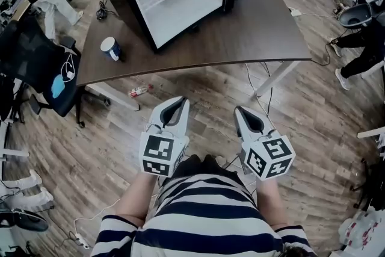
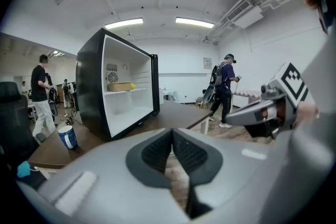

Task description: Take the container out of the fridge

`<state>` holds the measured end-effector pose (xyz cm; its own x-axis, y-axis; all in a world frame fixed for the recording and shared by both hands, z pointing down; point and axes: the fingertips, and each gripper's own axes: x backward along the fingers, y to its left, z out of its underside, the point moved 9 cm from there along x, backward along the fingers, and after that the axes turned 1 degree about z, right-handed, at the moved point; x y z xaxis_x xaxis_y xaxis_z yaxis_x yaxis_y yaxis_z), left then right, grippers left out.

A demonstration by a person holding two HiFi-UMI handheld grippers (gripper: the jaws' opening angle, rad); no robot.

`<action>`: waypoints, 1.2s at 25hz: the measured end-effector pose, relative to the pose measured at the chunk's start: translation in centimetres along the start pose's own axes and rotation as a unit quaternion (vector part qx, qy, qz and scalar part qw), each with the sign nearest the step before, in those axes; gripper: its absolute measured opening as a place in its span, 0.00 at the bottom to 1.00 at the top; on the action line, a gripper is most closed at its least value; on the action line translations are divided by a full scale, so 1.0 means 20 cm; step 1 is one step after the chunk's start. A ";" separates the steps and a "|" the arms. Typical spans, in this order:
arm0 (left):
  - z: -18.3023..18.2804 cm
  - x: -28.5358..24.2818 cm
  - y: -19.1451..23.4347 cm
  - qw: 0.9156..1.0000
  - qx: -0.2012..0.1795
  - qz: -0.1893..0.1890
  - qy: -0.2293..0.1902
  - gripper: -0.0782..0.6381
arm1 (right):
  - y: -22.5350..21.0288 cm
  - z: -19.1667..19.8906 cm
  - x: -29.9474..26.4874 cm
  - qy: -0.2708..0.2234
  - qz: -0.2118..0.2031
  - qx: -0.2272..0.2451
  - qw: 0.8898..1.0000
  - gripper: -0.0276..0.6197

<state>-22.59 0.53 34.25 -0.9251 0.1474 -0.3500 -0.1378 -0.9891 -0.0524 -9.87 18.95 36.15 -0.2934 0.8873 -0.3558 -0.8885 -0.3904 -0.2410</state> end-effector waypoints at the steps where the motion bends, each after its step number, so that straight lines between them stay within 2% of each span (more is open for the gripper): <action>1: -0.01 -0.01 -0.02 1.000 -0.001 -0.003 0.000 0.11 | -0.02 0.00 0.01 0.000 -0.003 0.001 1.000 0.04; 15: -0.07 -0.08 -0.24 0.999 -0.015 -0.033 0.008 0.11 | -0.22 -0.01 0.08 0.001 -0.048 0.016 0.999 0.04; 23: -0.11 -0.10 -0.22 0.999 -0.026 -0.046 0.009 0.11 | -0.23 -0.03 0.05 0.001 -0.061 0.018 0.998 0.04; 30: -0.17 -0.23 -0.17 0.998 -0.038 -0.047 0.006 0.11 | -0.32 -0.08 -0.02 0.002 -0.059 0.021 0.998 0.04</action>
<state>-16.54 3.23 32.84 -0.9046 0.2407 -0.3517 -0.1966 -0.9679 -0.1565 -3.50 20.65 36.39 -0.1854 0.9253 -0.3308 -0.9305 -0.2735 -0.2435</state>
